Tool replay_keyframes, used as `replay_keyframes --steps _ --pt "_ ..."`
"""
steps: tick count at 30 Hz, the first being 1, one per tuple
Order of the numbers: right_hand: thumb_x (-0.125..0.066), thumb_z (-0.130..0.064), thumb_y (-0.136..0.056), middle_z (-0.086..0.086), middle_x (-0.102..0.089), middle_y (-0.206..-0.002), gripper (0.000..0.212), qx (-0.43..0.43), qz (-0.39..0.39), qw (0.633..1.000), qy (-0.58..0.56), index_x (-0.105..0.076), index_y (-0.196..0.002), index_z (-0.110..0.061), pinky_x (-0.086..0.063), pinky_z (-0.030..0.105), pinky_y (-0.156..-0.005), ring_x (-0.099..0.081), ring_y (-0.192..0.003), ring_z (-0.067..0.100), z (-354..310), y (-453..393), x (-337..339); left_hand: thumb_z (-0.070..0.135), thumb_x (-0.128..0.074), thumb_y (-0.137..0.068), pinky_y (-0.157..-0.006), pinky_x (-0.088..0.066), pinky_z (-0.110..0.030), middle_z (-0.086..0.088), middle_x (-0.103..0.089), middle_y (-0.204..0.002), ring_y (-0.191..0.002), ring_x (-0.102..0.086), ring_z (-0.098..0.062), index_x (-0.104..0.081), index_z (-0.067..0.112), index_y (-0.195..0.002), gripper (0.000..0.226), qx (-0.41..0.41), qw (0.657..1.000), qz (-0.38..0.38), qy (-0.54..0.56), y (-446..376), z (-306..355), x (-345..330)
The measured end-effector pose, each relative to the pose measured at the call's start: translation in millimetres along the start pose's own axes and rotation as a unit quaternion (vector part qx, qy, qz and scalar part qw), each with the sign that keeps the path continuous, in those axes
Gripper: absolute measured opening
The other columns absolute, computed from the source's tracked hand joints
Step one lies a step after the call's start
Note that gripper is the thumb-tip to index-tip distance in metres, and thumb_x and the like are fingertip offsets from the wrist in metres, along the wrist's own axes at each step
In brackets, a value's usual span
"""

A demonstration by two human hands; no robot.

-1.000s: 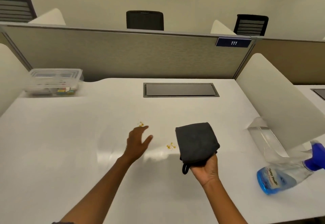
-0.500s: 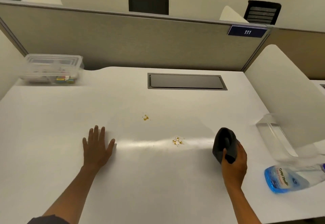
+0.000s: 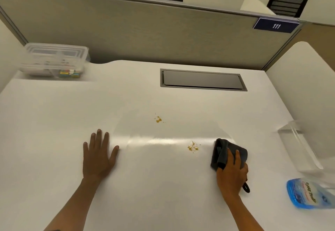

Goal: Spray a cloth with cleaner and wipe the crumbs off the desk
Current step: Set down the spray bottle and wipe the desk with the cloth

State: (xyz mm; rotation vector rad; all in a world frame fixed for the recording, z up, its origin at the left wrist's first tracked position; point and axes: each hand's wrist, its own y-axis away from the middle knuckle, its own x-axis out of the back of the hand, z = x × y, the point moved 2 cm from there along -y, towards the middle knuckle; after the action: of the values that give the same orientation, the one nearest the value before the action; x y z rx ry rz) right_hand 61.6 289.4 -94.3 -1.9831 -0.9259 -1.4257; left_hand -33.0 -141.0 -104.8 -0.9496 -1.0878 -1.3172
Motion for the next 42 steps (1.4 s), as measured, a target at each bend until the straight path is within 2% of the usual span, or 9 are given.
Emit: replay_keyframes --steps 6,13,17,20,25,29,33,38,42 --pt "-0.056 -0.018 -0.09 0.008 -0.033 -0.155 0.06 0.075 -0.045 0.996 0.005 -0.038 -0.146 -0.023 -0.038 0.053 -0.104 -0.037 -0.129 0.044 -93 -7 -23 0.066 -0.007 -0.087 -0.119 -0.014 -0.054 -0.009 -0.016 -0.163 -0.15 -0.014 -0.029 -0.028 0.016 -0.151 0.084 -0.001 1.0 0.007 0.007 -1 -4 -3" --pt "-0.068 -0.023 -0.083 0.006 -0.025 -0.159 0.071 0.249 -0.133 0.959 -0.03 -0.036 -0.146 -0.032 -0.025 0.048 -0.117 -0.027 -0.141 0.038 -199 61 -57 0.055 -0.012 -0.09 -0.12 -0.011 -0.052 -0.009 -0.014 -0.163 -0.151 -0.011 -0.027 -0.027 0.014 -0.151 0.075 -0.001 1.0 -0.002 0.024 -4 -8 -4" --pt "-0.078 -0.031 -0.068 0.003 -0.029 -0.158 0.084 0.325 -0.182 0.928 -0.005 -0.037 -0.142 -0.039 -0.034 0.057 -0.108 -0.031 -0.138 0.045 -210 103 -64 0.051 -0.01 -0.09 -0.121 -0.009 -0.051 -0.008 -0.014 -0.163 -0.151 -0.011 -0.026 -0.027 0.012 -0.151 0.074 0.001 0.999 0.0 0.045 -4 -10 -4" --pt "-0.087 -0.034 -0.056 0.003 -0.042 -0.151 0.088 0.348 -0.174 0.921 0.014 -0.046 -0.134 -0.039 -0.049 0.053 -0.095 -0.048 -0.128 0.042 -199 119 -63 0.048 -0.014 -0.091 -0.12 -0.01 -0.051 -0.008 -0.017 -0.162 -0.15 -0.013 -0.026 -0.029 0.01 -0.15 0.071 0.008 0.999 0.001 0.05 -5 -12 -5" --pt "-0.09 -0.04 -0.054 0.004 -0.048 -0.147 0.087 0.368 -0.162 0.915 0.035 -0.049 -0.131 -0.039 -0.052 0.051 -0.092 -0.054 -0.123 0.039 -172 117 -62 0.045 -0.02 -0.091 -0.121 -0.007 -0.049 -0.006 -0.014 -0.163 -0.151 -0.01 -0.022 -0.024 0.01 -0.151 0.07 0.034 0.997 -0.005 0.076 -8 -10 -5" --pt "-0.087 -0.02 -0.061 0.005 -0.047 -0.147 0.082 0.336 -0.127 0.933 0.03 -0.051 -0.133 -0.037 -0.05 0.051 -0.091 -0.052 -0.124 0.04 -145 88 -54 0.045 -0.022 -0.09 -0.12 -0.007 -0.05 -0.008 -0.015 -0.163 -0.151 -0.011 -0.024 -0.025 0.008 -0.151 0.071 0.037 0.996 -0.001 0.085 -8 -5 -3" --pt "-0.076 -0.004 -0.071 0.01 -0.049 -0.146 0.071 0.24 -0.04 0.969 0.033 -0.055 -0.134 -0.031 -0.048 0.052 -0.089 -0.052 -0.119 0.046 -102 31 -35 0.044 -0.021 -0.091 -0.119 -0.008 -0.05 -0.009 -0.015 -0.162 -0.151 -0.011 -0.026 -0.026 0.007 -0.15 0.07 0.032 0.997 -0.001 0.07 -8 -5 -3" --pt "-0.057 -0.02 -0.091 0.007 -0.026 -0.159 0.061 0.087 -0.035 0.992 0.079 -0.035 -0.146 -0.035 -0.034 0.055 -0.102 -0.035 -0.13 0.043 -31 -45 -15 0.043 -0.023 -0.092 -0.12 -0.009 -0.048 -0.009 -0.016 -0.162 -0.151 -0.011 -0.024 -0.026 0.006 -0.15 0.069 0.02 0.996 0.009 0.083 -11 -14 -7" --pt "-0.054 -0.029 -0.092 0.01 -0.022 -0.158 0.059 0.042 -0.036 0.994 0.093 -0.032 -0.147 -0.032 -0.034 0.057 -0.103 -0.035 -0.126 0.047 -8 -85 -9 0.046 -0.024 -0.092 -0.122 -0.008 -0.046 -0.005 -0.015 -0.163 -0.151 -0.009 -0.021 -0.025 0.008 -0.151 0.069 0.008 0.996 0.011 0.089 -15 -30 -11"
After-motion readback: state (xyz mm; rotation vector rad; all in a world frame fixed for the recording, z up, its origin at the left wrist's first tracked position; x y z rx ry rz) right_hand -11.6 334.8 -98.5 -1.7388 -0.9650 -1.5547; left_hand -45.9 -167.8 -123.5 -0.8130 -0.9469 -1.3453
